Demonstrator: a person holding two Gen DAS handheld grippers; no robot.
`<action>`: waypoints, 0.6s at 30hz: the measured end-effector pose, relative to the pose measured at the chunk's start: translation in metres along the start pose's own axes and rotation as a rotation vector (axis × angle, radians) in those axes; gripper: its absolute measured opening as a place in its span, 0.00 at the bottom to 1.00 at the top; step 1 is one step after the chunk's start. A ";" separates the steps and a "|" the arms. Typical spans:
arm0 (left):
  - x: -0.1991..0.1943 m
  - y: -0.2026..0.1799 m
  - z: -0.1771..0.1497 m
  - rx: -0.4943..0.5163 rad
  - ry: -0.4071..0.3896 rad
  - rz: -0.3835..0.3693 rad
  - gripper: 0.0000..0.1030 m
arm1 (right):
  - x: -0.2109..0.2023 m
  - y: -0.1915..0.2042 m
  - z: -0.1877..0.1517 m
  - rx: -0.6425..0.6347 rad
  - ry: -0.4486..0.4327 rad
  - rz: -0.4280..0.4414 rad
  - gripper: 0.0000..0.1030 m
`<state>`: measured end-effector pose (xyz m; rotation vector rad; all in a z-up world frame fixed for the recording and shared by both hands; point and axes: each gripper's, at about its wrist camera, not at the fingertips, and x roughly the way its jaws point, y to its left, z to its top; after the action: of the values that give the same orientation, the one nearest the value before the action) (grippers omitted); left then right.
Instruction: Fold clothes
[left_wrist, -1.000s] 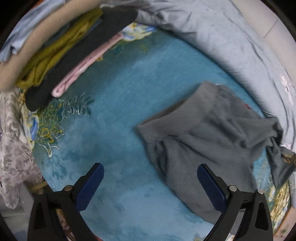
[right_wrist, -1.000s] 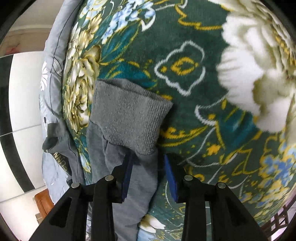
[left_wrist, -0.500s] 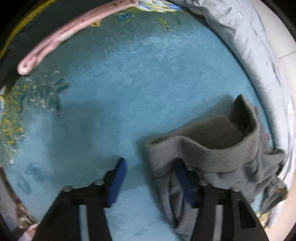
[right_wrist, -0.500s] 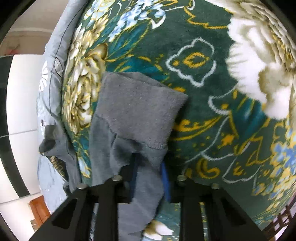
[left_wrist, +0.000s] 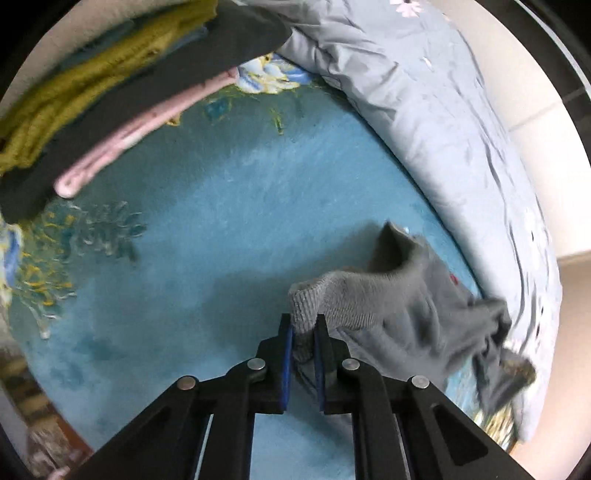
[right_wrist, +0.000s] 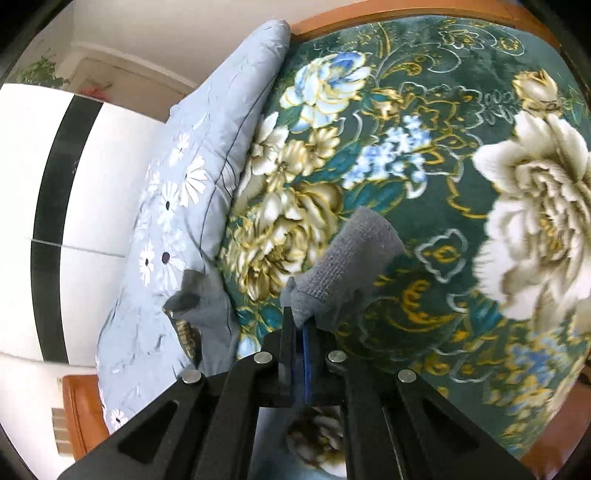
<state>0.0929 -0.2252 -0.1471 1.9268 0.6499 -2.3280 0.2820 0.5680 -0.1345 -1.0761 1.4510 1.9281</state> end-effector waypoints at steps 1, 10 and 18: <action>0.006 0.007 -0.004 0.009 0.025 0.021 0.11 | 0.005 -0.008 -0.002 -0.025 0.030 -0.051 0.02; 0.061 0.036 -0.017 0.023 0.114 0.138 0.11 | 0.050 -0.075 -0.012 0.019 0.162 -0.286 0.02; 0.045 0.038 -0.017 0.067 0.140 0.148 0.29 | 0.050 -0.058 -0.003 -0.048 0.202 -0.296 0.04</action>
<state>0.1099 -0.2437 -0.2026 2.1037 0.4259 -2.1692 0.2998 0.5796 -0.2081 -1.4541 1.2661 1.6920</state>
